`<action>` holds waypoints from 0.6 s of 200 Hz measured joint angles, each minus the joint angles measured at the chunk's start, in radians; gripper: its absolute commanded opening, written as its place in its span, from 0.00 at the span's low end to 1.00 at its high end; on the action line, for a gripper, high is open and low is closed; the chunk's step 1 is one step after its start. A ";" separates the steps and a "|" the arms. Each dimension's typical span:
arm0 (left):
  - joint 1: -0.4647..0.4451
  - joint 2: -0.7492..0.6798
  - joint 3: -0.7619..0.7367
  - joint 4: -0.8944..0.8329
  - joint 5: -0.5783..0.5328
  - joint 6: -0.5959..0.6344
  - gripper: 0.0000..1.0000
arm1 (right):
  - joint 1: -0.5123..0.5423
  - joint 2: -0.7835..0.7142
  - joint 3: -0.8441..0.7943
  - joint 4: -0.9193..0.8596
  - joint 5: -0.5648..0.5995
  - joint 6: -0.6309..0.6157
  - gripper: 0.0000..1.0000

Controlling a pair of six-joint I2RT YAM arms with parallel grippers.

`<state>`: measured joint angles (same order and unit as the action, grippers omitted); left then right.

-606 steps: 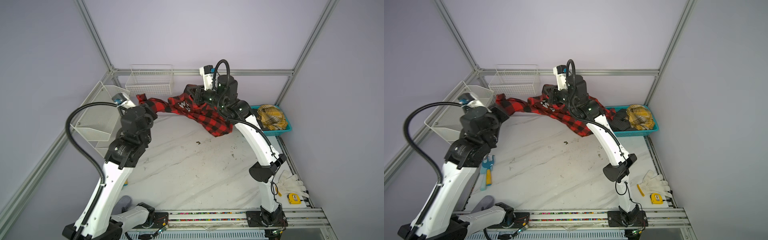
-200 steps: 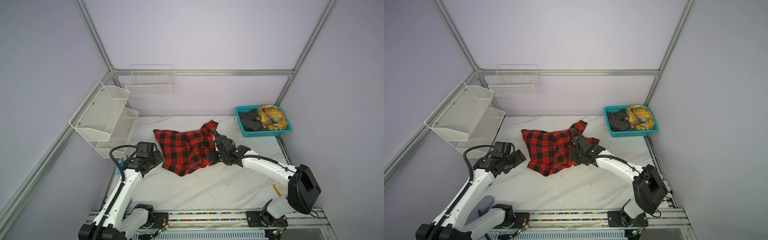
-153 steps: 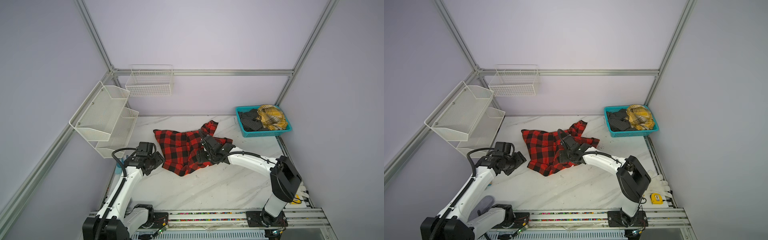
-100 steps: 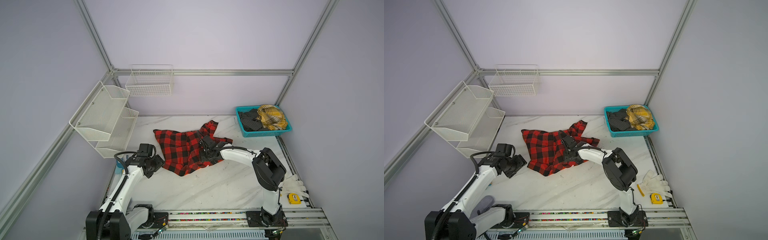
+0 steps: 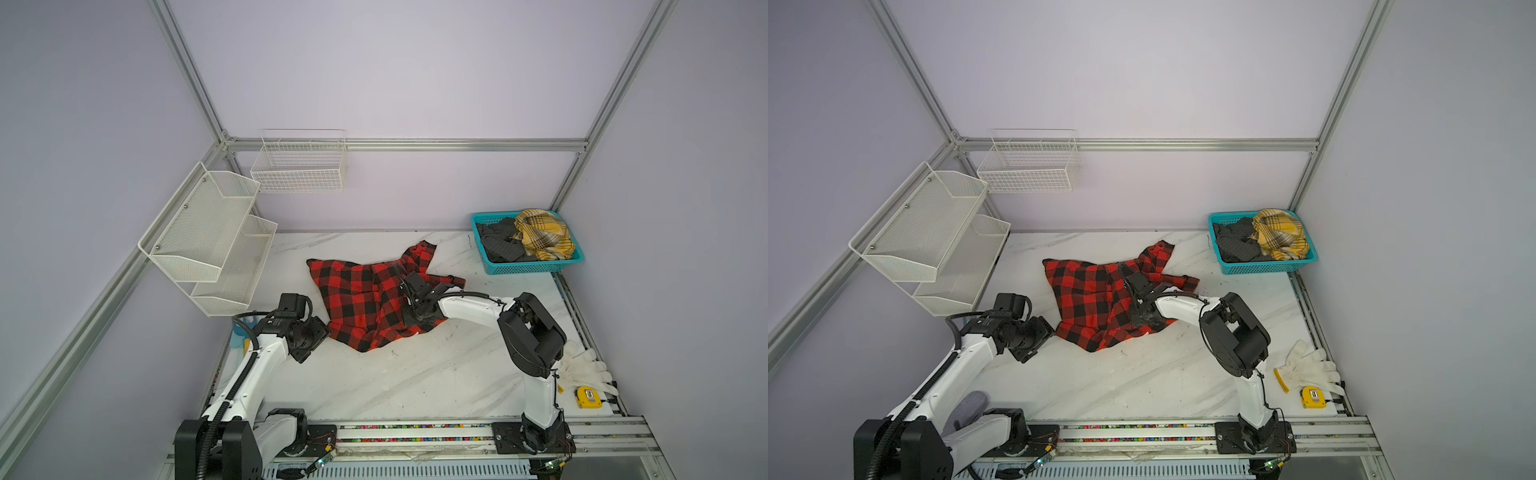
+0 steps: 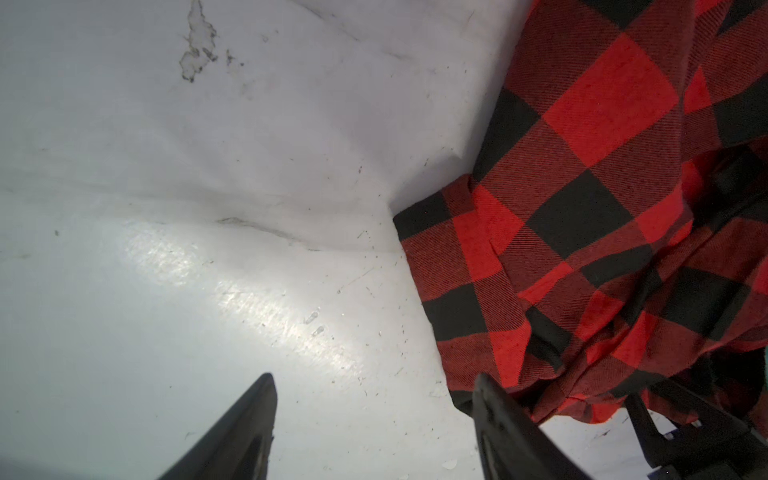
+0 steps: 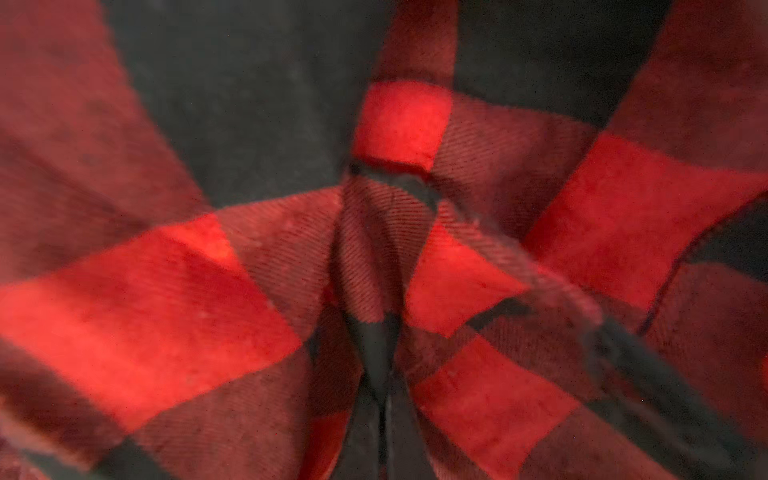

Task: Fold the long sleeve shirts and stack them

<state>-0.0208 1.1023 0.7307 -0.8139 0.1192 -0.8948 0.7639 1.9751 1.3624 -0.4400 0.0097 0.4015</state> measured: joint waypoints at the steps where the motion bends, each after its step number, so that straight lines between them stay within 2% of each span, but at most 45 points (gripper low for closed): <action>1: 0.000 0.000 0.000 0.000 0.000 0.000 0.83 | 0.000 0.000 0.001 -0.001 0.000 0.000 0.00; 22: 0.000 0.008 -0.002 0.019 0.023 -0.012 0.87 | 0.000 -0.051 0.033 -0.026 0.008 0.005 0.00; 43: -0.001 0.025 -0.002 0.052 0.059 -0.032 0.90 | -0.014 -0.195 0.074 -0.052 0.042 0.016 0.00; 57: -0.011 0.029 -0.002 0.076 0.073 -0.050 0.92 | -0.067 -0.315 0.108 -0.054 0.054 0.029 0.00; 82: -0.076 0.047 0.001 0.115 0.081 -0.084 0.93 | -0.258 -0.498 0.142 -0.048 0.076 0.042 0.00; 99: -0.140 0.087 0.002 0.145 0.084 -0.111 0.93 | -0.343 -0.537 0.137 -0.058 0.106 0.050 0.00; 120: -0.208 0.156 0.002 0.191 0.100 -0.156 0.92 | -0.343 -0.520 0.095 -0.072 0.102 0.061 0.00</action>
<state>-0.2283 1.2583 0.7326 -0.6228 0.2188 -1.0508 0.4206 1.4548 1.4570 -0.5117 0.1120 0.4629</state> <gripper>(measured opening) 0.922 0.057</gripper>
